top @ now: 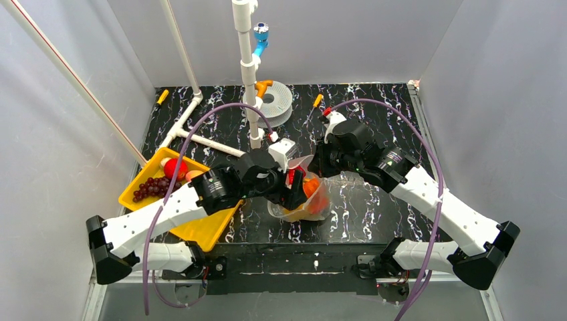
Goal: Place the food in the zip-top bag and seal the zipper
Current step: Place the fake vegetable in the zipper food storage bag.
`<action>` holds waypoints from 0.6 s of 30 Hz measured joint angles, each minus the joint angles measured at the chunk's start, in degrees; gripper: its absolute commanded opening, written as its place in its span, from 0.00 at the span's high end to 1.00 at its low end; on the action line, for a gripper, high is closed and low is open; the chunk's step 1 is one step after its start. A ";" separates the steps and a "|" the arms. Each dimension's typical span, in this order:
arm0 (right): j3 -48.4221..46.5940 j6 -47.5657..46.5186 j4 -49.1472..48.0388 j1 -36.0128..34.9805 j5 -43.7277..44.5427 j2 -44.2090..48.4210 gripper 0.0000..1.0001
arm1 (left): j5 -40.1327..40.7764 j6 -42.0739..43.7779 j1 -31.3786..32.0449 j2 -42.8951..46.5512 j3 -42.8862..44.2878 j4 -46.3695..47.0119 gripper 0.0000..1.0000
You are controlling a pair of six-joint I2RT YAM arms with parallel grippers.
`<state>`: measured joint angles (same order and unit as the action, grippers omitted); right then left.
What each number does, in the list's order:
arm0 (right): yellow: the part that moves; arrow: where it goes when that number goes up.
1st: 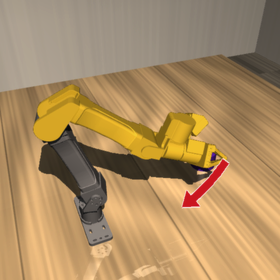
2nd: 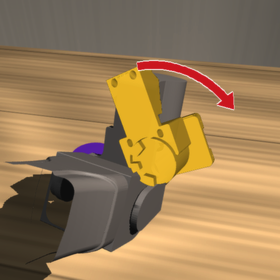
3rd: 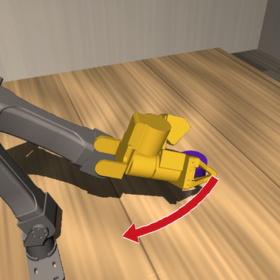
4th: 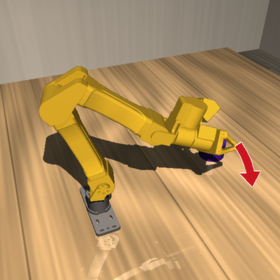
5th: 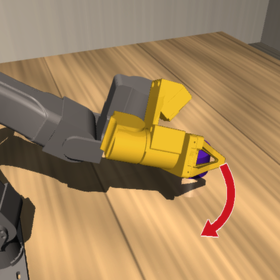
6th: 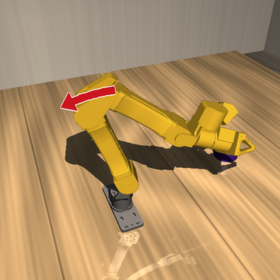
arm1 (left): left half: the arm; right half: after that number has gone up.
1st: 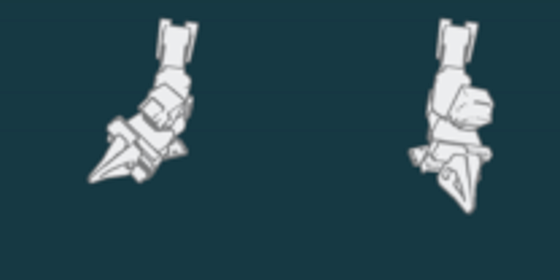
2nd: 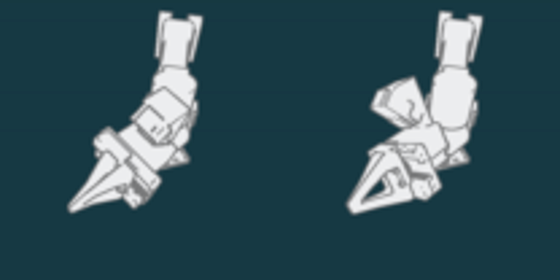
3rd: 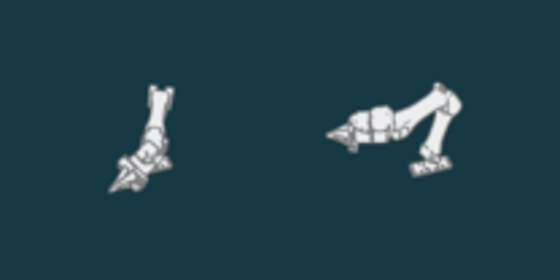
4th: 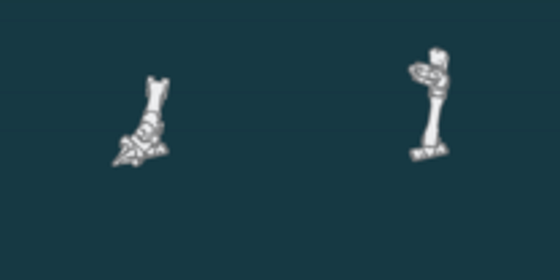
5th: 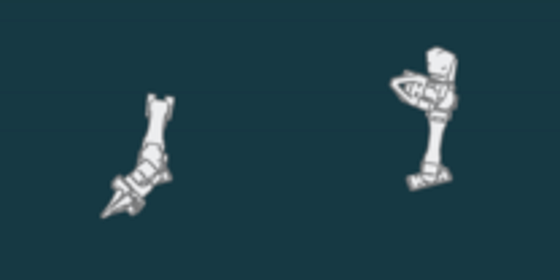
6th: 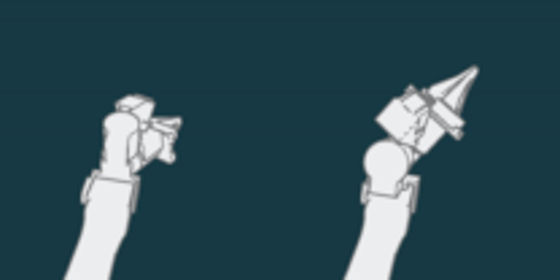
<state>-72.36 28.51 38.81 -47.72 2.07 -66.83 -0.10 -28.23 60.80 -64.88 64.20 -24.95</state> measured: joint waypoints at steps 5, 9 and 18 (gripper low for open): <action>0.00 0.13 0.02 0.00 0.04 0.20 0.99 | 1.77 1.68 0.09 -1.53 2.21 -2.89 0.17; 0.04 0.24 0.00 0.00 0.07 0.70 0.99 | 2.10 2.38 0.09 1.55 2.29 -4.50 0.17; 0.15 0.70 -0.46 0.00 -0.74 1.07 0.99 | 4.39 1.49 0.09 15.19 -2.38 -7.08 0.21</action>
<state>-72.20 29.21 38.35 -47.72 1.32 -65.76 4.29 -26.74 60.88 -49.69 61.82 -32.03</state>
